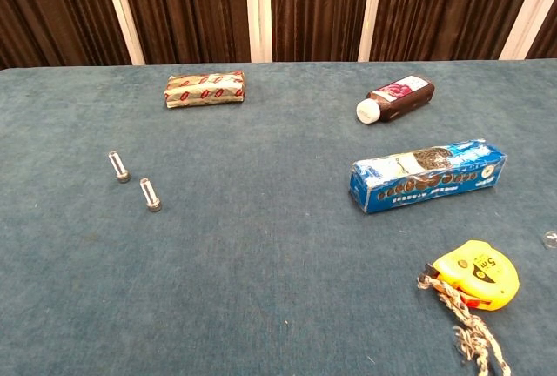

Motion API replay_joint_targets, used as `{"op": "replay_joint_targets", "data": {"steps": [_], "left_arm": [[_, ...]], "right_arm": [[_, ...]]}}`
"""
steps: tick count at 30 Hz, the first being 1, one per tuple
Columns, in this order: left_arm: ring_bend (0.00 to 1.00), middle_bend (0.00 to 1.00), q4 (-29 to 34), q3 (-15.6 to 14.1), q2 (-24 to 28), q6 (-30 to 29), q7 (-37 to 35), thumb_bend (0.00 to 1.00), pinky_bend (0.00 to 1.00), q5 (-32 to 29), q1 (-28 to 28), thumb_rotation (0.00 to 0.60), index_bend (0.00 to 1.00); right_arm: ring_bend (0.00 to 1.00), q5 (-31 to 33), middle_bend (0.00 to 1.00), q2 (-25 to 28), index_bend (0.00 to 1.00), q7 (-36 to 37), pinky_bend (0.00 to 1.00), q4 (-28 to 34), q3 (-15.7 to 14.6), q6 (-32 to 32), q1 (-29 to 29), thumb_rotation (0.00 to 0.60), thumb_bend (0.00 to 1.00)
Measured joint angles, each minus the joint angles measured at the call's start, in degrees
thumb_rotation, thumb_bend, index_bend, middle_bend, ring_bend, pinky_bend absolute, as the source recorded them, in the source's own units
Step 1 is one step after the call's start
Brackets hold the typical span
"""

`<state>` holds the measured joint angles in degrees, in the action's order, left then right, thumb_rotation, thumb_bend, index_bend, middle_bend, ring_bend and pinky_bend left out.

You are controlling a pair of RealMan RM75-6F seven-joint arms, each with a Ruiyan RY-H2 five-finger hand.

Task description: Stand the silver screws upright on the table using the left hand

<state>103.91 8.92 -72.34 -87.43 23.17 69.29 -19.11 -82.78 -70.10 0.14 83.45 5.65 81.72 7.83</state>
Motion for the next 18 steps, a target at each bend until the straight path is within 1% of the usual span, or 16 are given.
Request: {"op": "replay_joint_targets", "data": {"steps": [3, 8, 11, 18], "left_arm": [[0.0, 0.04, 1.3, -2.3, 2.4, -2.7, -1.8, 0.44, 0.0, 2.0, 3.7, 0.6, 0.26], [0.0, 0.04, 1.5, -6.7, 6.5, -4.3, -10.6, 0.44, 0.0, 4.9, 8.9, 0.6, 0.24], [0.0, 0.04, 0.9, -8.7, 7.6, -4.4, -14.3, 0.44, 0.0, 6.2, 11.2, 0.6, 0.23], [0.0, 0.04, -0.1, -9.3, 8.0, -5.3, -15.8, 0.44, 0.0, 9.4, 12.5, 0.6, 0.22]], "right_arm": [[0.1, 0.1, 0.09, 0.7, 0.15, 0.2, 0.0, 0.2, 0.1, 0.3, -0.2, 0.6, 0.17], [0.1, 0.0, 0.09, 1.7, 0.15, 0.2, 0.0, 0.6, 0.4, 1.0, -0.5, 0.6, 0.17], [0.1, -0.4, 0.09, 2.0, 0.15, 0.2, 0.0, 0.6, 0.3, 1.2, -0.5, 0.6, 0.17], [0.1, -1.4, 0.09, 2.4, 0.15, 0.2, 0.0, 1.0, -0.1, 1.3, -0.4, 0.6, 0.17]]}}
